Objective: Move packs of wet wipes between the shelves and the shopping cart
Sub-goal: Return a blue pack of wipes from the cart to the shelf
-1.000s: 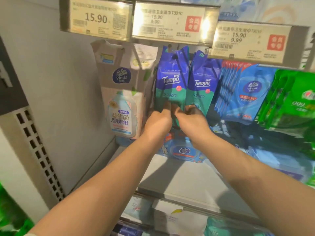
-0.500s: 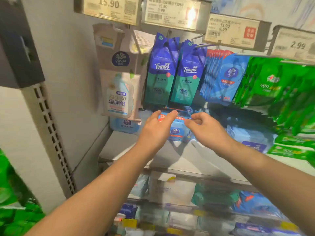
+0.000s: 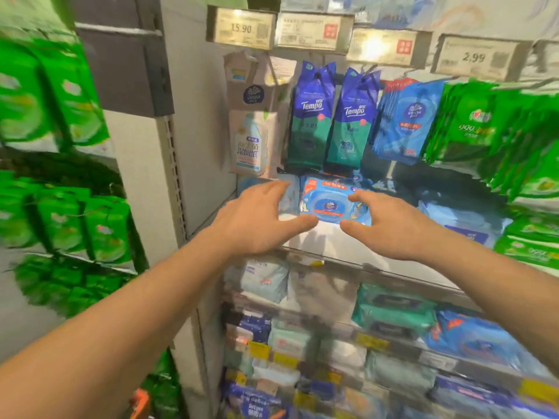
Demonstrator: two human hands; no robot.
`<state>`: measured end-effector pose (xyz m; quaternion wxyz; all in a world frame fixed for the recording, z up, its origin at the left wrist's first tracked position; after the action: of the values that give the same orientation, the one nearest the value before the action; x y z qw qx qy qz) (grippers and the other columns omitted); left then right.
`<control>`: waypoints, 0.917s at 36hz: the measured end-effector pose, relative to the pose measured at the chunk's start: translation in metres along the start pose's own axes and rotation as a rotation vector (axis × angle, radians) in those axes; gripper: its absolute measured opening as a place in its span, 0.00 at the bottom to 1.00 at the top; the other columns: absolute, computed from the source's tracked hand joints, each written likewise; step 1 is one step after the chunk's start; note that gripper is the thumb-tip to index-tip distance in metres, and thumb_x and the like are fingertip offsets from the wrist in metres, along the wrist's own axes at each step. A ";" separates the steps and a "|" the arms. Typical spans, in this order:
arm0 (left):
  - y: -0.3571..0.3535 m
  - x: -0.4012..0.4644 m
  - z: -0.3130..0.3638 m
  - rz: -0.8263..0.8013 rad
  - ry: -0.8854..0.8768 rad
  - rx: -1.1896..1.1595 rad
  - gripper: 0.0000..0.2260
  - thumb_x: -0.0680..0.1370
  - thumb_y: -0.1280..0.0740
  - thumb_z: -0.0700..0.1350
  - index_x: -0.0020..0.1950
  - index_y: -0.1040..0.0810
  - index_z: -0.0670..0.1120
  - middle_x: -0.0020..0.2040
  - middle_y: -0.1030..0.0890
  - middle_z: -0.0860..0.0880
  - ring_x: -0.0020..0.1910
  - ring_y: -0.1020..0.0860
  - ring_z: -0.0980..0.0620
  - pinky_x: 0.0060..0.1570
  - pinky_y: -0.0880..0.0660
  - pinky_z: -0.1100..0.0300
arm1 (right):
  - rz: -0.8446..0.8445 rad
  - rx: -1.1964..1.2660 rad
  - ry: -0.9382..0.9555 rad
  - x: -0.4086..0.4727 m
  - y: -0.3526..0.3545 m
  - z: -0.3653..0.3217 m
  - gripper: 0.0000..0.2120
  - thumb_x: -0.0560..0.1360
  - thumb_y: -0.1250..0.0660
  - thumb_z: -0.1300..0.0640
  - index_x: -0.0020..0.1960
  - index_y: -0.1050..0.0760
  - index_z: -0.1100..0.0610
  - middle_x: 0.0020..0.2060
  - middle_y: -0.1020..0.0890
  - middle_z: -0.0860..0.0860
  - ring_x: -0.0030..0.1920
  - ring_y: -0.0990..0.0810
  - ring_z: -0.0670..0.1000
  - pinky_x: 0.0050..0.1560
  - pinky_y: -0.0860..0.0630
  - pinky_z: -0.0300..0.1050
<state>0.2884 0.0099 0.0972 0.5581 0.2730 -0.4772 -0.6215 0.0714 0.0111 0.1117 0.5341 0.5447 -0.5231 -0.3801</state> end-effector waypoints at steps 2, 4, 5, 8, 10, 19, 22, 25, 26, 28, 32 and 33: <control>0.004 -0.022 0.005 0.021 0.040 0.038 0.50 0.67 0.47 0.80 0.83 0.42 0.53 0.83 0.41 0.55 0.81 0.41 0.51 0.77 0.39 0.47 | -0.009 -0.002 0.037 -0.016 0.003 0.001 0.30 0.79 0.37 0.40 0.76 0.35 0.52 0.75 0.30 0.51 0.73 0.30 0.55 0.67 0.34 0.47; 0.005 -0.046 0.012 0.035 0.066 0.074 0.47 0.71 0.44 0.79 0.84 0.44 0.55 0.83 0.41 0.56 0.81 0.42 0.51 0.78 0.40 0.47 | -0.019 -0.004 0.080 -0.033 0.001 0.002 0.29 0.79 0.37 0.40 0.76 0.35 0.52 0.74 0.29 0.53 0.72 0.30 0.56 0.68 0.34 0.48; 0.005 -0.058 0.015 0.034 0.090 0.100 0.46 0.72 0.43 0.78 0.84 0.45 0.55 0.83 0.42 0.56 0.81 0.42 0.51 0.78 0.40 0.48 | -0.030 -0.007 0.101 -0.041 -0.001 0.002 0.30 0.79 0.37 0.40 0.76 0.35 0.53 0.74 0.29 0.53 0.72 0.30 0.56 0.68 0.34 0.48; 0.003 -0.094 0.020 0.037 0.151 0.152 0.49 0.69 0.47 0.81 0.84 0.45 0.55 0.83 0.41 0.56 0.81 0.41 0.51 0.77 0.38 0.46 | -0.056 -0.018 0.162 -0.065 -0.005 0.000 0.31 0.79 0.37 0.40 0.77 0.37 0.53 0.74 0.29 0.54 0.71 0.29 0.57 0.65 0.34 0.45; 0.005 -0.122 0.022 0.046 0.186 0.170 0.49 0.69 0.49 0.81 0.84 0.46 0.55 0.83 0.41 0.54 0.81 0.41 0.50 0.77 0.37 0.44 | -0.061 -0.007 0.193 -0.077 -0.006 -0.002 0.32 0.79 0.37 0.39 0.77 0.38 0.52 0.74 0.30 0.53 0.71 0.30 0.56 0.66 0.34 0.46; 0.026 -0.234 0.005 0.066 0.392 0.240 0.43 0.75 0.45 0.77 0.84 0.47 0.56 0.83 0.43 0.55 0.82 0.45 0.52 0.77 0.41 0.47 | -0.133 0.097 0.318 -0.117 -0.019 -0.059 0.32 0.79 0.37 0.39 0.78 0.38 0.52 0.76 0.31 0.52 0.73 0.31 0.56 0.68 0.34 0.46; 0.034 -0.264 -0.008 0.063 0.467 0.260 0.42 0.75 0.43 0.76 0.84 0.47 0.56 0.83 0.43 0.55 0.82 0.45 0.51 0.77 0.39 0.46 | -0.151 0.090 0.389 -0.125 -0.030 -0.087 0.32 0.78 0.38 0.38 0.77 0.38 0.52 0.75 0.30 0.53 0.71 0.29 0.58 0.68 0.32 0.50; 0.043 -0.291 -0.024 0.079 0.530 0.262 0.42 0.76 0.42 0.74 0.84 0.46 0.55 0.83 0.42 0.53 0.81 0.44 0.50 0.76 0.40 0.47 | -0.170 0.103 0.438 -0.130 -0.039 -0.117 0.34 0.77 0.37 0.37 0.77 0.38 0.52 0.75 0.31 0.53 0.72 0.30 0.57 0.71 0.33 0.50; 0.046 -0.301 -0.032 0.085 0.554 0.259 0.42 0.76 0.42 0.74 0.84 0.46 0.55 0.83 0.42 0.52 0.81 0.43 0.50 0.77 0.40 0.48 | -0.183 0.107 0.461 -0.132 -0.042 -0.129 0.34 0.78 0.37 0.38 0.78 0.38 0.53 0.76 0.32 0.53 0.73 0.31 0.56 0.72 0.35 0.49; 0.050 -0.321 -0.050 0.098 0.605 0.243 0.42 0.76 0.41 0.74 0.84 0.46 0.55 0.83 0.42 0.52 0.81 0.43 0.50 0.76 0.39 0.47 | -0.205 0.096 0.515 -0.136 -0.047 -0.155 0.36 0.78 0.37 0.38 0.79 0.40 0.54 0.78 0.35 0.53 0.76 0.34 0.55 0.74 0.38 0.47; 0.060 -0.363 -0.087 0.116 0.704 0.220 0.44 0.74 0.43 0.77 0.84 0.45 0.56 0.83 0.42 0.53 0.81 0.41 0.50 0.76 0.37 0.45 | -0.259 0.070 0.593 -0.142 -0.062 -0.209 0.35 0.79 0.37 0.38 0.79 0.41 0.53 0.78 0.35 0.54 0.75 0.33 0.56 0.73 0.37 0.50; 0.063 -0.373 -0.096 0.125 0.718 0.213 0.45 0.72 0.44 0.78 0.84 0.45 0.56 0.83 0.41 0.53 0.81 0.41 0.49 0.76 0.37 0.44 | -0.271 0.061 0.601 -0.144 -0.066 -0.223 0.35 0.78 0.37 0.38 0.79 0.41 0.52 0.77 0.34 0.54 0.74 0.32 0.57 0.71 0.35 0.50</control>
<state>0.4844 0.3432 0.0435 0.6953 0.5001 -0.3288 -0.3979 0.2758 0.1848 0.0575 0.5924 0.7129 -0.2762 -0.2542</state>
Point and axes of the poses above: each hand's wrist, its own x-axis towards the middle knuckle, its own y-axis out of the back of the hand, z = x × y, the point moved 4 cm from there along x, towards the middle knuckle
